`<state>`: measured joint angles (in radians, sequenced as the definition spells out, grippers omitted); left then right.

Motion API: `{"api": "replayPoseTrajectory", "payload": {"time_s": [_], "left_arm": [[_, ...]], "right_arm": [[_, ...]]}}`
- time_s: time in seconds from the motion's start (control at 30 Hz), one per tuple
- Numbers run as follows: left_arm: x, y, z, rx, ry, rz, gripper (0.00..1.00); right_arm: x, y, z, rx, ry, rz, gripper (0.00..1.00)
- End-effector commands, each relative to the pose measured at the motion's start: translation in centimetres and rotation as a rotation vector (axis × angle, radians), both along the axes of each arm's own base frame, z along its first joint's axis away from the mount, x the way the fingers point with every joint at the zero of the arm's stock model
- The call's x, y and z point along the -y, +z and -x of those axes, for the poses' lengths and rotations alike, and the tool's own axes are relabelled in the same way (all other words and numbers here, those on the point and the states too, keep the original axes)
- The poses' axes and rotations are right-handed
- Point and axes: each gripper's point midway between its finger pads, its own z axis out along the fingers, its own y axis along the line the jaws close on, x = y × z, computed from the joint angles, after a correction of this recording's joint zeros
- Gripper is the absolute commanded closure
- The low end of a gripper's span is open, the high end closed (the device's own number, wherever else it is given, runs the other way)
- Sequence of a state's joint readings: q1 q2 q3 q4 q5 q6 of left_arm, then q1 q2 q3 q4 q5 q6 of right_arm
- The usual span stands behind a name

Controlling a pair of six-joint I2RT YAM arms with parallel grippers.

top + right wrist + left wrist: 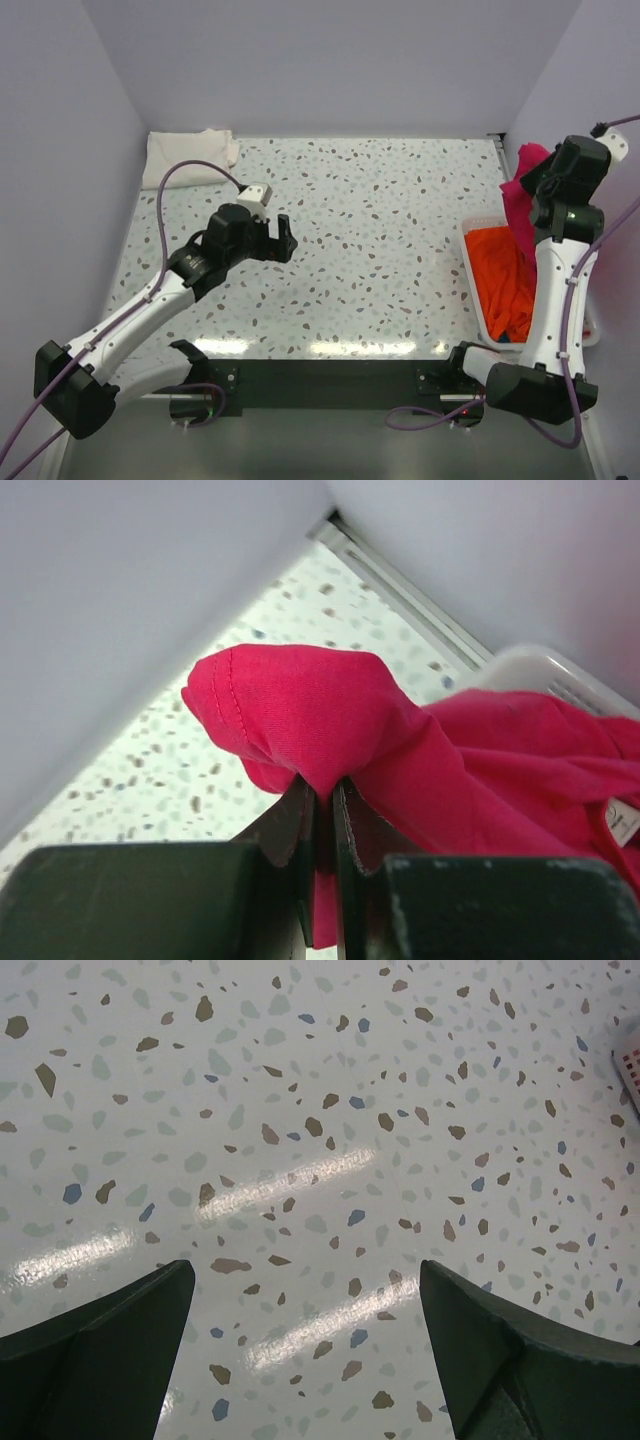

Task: Fold and stack the t-shirts
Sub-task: Grab the tshirt from the pile, then move the tshirt to the center of the board

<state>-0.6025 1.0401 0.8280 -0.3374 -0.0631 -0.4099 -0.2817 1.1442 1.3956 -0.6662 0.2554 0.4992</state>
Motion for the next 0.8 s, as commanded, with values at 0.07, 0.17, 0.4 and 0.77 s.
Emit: {"api": "replayPoseTrajectory", "payload": {"time_s": [0.07,0.17,0.4,0.77], "left_arm": [[0.3,4.7,-0.6,0.095,0.001,0.059,0.0],[0.4,6.0,-0.8,0.121,0.003,0.076,0.0],[0.3,8.6,-1.3,0.172,0.038,0.122,0.0],[-2.3,9.4,-2.3,0.181,0.24,0.15,0.01]], "right_arm": [[-5.2,11.6,-1.3,0.305,0.29,0.014,1.0],[-8.4,16.4,-1.7,0.43,0.438,-0.014,1.0],[-21.5,24.4,-1.5,0.651,0.829,-0.089,1.0],[-37.7,15.0,-3.1,0.421,1.104,-0.145,1.0]]}}
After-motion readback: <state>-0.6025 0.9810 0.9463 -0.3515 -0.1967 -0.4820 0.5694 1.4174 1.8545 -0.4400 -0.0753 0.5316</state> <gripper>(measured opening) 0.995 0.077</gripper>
